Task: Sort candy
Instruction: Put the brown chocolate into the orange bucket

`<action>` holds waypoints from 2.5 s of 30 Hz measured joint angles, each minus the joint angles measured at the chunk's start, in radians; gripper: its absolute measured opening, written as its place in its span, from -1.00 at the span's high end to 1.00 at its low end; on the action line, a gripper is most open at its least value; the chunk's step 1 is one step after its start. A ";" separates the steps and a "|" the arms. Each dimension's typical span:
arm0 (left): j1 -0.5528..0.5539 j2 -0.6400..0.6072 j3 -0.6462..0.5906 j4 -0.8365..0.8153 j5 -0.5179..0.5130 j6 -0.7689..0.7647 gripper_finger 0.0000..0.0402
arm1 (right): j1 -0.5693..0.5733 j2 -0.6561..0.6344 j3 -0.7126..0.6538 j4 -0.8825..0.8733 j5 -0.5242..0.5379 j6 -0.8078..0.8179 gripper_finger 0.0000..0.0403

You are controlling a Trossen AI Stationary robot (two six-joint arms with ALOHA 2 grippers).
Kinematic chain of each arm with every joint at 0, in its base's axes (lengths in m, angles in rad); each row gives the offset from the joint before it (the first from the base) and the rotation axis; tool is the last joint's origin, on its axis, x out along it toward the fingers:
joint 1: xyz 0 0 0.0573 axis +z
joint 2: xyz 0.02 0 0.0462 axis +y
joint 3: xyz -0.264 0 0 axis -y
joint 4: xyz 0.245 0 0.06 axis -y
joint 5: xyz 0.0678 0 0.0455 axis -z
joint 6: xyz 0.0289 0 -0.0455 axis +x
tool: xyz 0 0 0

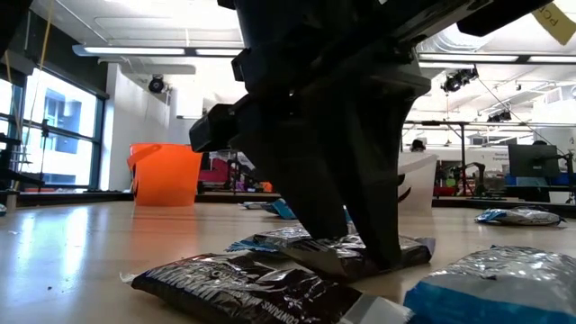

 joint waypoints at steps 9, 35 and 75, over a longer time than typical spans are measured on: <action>0.001 -0.001 0.028 0.004 0.040 0.003 0.69 | 0.000 0.000 0.000 0.000 0.000 0.000 0.26; -0.002 -0.057 0.205 -0.216 -0.046 0.020 1.00 | 0.000 0.000 0.000 0.000 0.000 0.000 0.26; 0.232 -0.754 -0.082 -0.700 -0.520 0.408 1.00 | 0.000 0.000 0.000 0.000 0.000 0.000 0.26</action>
